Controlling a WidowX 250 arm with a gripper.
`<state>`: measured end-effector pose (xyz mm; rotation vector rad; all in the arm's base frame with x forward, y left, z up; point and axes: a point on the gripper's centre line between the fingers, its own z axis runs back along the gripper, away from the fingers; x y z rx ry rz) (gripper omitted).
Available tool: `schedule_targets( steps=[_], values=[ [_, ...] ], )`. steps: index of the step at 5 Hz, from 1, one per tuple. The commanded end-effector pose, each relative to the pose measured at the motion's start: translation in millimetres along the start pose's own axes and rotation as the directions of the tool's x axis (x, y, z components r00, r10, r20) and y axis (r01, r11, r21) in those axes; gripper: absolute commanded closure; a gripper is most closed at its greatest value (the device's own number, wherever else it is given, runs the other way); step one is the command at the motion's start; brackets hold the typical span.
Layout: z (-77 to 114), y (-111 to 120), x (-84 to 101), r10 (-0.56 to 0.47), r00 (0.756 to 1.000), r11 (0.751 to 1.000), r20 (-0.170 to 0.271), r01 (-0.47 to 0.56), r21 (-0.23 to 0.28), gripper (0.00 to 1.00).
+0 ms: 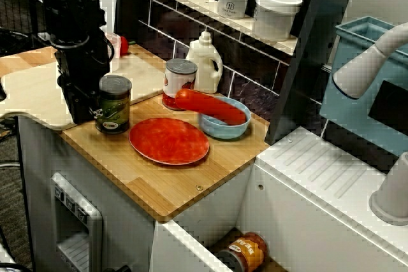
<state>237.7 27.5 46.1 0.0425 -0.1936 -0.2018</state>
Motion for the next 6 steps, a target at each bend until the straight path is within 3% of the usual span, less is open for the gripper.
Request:
schedule_targets(
  steps=[1, 6],
  values=[
    [-1.1, -2.2, 15.7, 0.019, 0.999, 1.000, 0.035, -0.020, 0.018, 1.00],
    [-5.6, -3.1, 35.7, 0.005, 1.000, 1.000, 0.026, -0.006, 0.031, 1.00]
  ],
)
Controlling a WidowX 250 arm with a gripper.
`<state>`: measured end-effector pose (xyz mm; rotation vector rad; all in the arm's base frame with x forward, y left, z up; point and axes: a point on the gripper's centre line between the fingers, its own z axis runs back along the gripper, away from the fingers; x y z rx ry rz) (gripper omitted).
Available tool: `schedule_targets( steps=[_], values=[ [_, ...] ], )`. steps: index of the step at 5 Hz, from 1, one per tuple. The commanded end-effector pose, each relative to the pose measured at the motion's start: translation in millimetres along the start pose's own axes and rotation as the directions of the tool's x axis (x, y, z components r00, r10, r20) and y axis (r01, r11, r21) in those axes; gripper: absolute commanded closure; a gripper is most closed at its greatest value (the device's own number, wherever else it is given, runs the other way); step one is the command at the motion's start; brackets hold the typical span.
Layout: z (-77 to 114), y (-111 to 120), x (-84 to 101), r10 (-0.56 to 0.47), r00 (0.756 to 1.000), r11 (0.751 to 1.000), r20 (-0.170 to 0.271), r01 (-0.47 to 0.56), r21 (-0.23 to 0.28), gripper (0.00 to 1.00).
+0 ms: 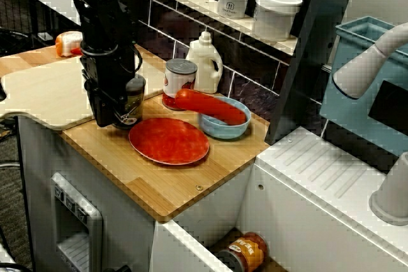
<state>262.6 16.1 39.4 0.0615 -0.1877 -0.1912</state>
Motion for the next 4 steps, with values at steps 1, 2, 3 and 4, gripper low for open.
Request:
schedule_targets(
  steps=[1, 2, 3, 4],
  values=[
    [4.1, 4.5, 13.5, -0.002, 0.999, 1.000, 0.038, 0.002, 0.016, 1.00],
    [1.2, 3.6, 14.0, -0.009, 0.999, 0.999, 0.053, 0.008, 0.032, 1.00],
    [-3.3, 2.4, 15.1, -0.014, 0.998, 0.999, 0.056, 0.011, 0.044, 1.00],
    [-5.1, 3.2, 21.1, -0.009, 0.999, 0.999, 0.047, 0.006, 0.045, 1.00]
  ],
)
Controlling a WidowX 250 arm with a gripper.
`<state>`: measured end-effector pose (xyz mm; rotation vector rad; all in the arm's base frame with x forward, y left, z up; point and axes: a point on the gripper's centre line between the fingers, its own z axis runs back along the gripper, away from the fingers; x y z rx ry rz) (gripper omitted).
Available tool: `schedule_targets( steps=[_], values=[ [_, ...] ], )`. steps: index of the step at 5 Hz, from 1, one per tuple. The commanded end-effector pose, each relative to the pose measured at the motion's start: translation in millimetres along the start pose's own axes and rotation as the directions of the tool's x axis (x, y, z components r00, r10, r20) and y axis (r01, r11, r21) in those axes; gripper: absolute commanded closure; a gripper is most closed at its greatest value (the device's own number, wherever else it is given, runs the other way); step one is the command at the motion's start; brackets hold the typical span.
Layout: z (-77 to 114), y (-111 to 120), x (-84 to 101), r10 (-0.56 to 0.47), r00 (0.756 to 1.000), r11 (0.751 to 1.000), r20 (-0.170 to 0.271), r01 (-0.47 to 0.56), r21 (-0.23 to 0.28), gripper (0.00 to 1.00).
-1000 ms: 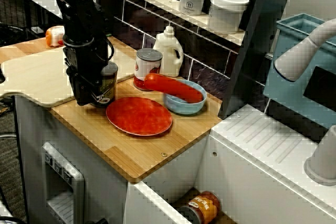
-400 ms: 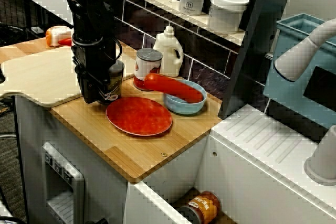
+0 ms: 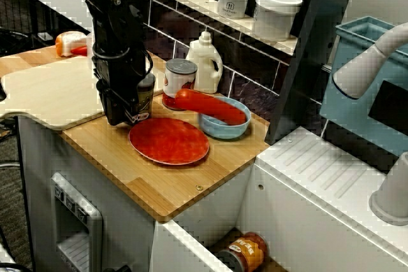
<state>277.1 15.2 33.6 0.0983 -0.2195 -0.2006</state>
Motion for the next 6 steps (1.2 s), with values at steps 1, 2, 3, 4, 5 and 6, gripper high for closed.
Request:
schedule_targets(
  steps=[1, 2, 3, 4, 5, 6],
  values=[
    [1.5, 3.1, 14.8, 0.007, 1.000, 1.000, 0.009, -0.007, 0.006, 1.00],
    [1.0, 3.5, 19.5, 0.004, 1.000, 1.000, -0.001, -0.004, 0.004, 1.00],
    [2.5, 4.4, 23.3, 0.007, 1.000, 1.000, -0.001, -0.007, 0.003, 1.00],
    [1.2, 5.6, 26.0, 0.011, 1.000, 1.000, -0.005, -0.011, 0.004, 1.00],
    [0.1, 6.0, 27.9, 0.013, 1.000, 1.000, -0.007, -0.013, 0.006, 1.00],
    [-0.1, 6.4, 29.4, 0.016, 1.000, 1.000, -0.009, -0.016, 0.005, 1.00]
  ],
)
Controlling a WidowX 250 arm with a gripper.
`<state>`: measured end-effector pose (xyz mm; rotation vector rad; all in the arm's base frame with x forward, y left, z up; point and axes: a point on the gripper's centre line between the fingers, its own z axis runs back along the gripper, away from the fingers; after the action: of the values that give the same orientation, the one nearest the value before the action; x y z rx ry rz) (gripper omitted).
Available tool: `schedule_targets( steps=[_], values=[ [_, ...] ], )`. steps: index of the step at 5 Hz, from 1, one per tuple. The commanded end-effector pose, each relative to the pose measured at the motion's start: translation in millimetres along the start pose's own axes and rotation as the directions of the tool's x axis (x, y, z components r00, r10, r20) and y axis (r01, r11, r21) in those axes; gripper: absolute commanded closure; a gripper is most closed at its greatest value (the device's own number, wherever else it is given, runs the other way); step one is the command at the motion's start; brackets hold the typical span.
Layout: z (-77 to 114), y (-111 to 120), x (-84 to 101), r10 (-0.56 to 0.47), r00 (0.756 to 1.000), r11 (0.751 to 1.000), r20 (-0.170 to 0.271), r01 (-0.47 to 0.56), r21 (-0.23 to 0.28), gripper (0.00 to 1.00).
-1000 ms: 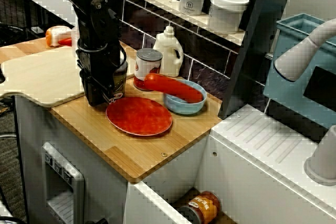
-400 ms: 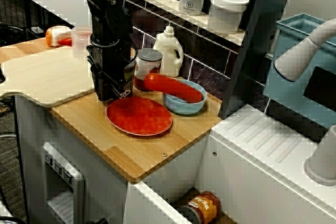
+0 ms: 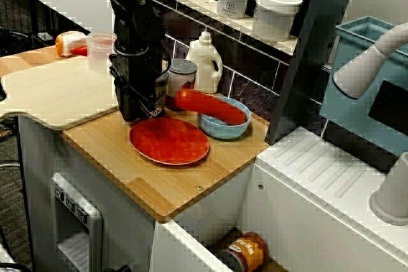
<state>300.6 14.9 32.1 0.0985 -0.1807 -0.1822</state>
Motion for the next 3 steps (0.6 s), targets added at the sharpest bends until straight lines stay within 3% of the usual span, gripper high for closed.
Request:
schedule_targets(
  steps=[1, 2, 3],
  values=[
    [7.5, 3.9, 8.8, 0.005, 1.000, 1.000, 0.029, -0.005, 0.008, 1.00],
    [8.6, 6.8, 9.6, 0.001, 1.000, 1.000, 0.021, -0.001, 0.015, 0.93],
    [11.5, 10.4, 5.6, -0.002, 1.000, 1.000, 0.018, 0.001, 0.018, 0.00]
  ],
)
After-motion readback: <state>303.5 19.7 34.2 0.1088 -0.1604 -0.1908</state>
